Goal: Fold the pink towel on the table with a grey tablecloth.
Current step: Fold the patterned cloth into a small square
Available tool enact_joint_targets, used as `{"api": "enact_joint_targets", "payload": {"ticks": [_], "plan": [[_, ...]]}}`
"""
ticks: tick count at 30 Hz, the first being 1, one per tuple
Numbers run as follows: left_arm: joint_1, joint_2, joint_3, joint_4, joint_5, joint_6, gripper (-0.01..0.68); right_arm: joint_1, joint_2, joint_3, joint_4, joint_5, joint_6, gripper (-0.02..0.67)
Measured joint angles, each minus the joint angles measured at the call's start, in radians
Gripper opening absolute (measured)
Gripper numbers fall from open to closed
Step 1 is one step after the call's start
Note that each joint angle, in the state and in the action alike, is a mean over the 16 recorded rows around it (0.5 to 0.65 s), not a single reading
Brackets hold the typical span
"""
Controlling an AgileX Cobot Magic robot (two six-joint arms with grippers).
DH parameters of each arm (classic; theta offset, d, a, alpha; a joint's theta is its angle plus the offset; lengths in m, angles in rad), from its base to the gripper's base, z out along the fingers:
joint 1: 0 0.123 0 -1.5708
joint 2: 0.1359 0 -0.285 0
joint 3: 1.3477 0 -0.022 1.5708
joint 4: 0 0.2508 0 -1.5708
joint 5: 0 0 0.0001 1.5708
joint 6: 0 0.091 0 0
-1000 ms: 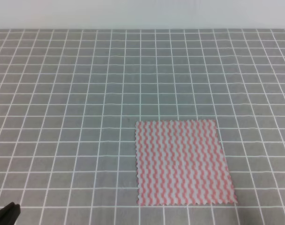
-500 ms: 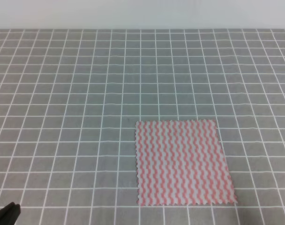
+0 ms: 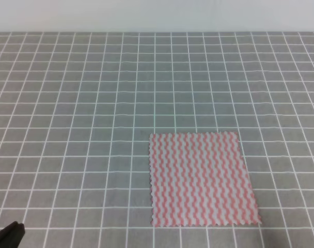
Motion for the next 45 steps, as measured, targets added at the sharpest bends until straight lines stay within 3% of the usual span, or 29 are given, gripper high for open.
{"api": "enact_joint_targets", "payload": {"ticks": [9,16,22,32,45], "plan": [[0.000,0.000,0.002,-0.334,-0.001,-0.001,0.000,0.000,0.000,0.000,0.147,-0.056,0.000,-0.017],[0.000,0.000,0.003,-0.639,-0.029,0.001,0.000,0.000,0.000,0.000,0.451,-0.124,-0.001,-0.016],[0.000,0.000,0.003,-0.789,-0.080,0.005,0.000,0.000,0.000,-0.004,0.671,-0.156,-0.002,-0.017],[0.000,0.000,-0.001,-0.836,-0.105,0.070,0.000,0.000,0.000,-0.009,0.786,-0.166,-0.002,-0.017],[0.000,0.165,-0.131,-0.774,0.010,0.119,0.000,0.000,0.070,-0.104,0.748,-0.114,-0.002,-0.016]]}}
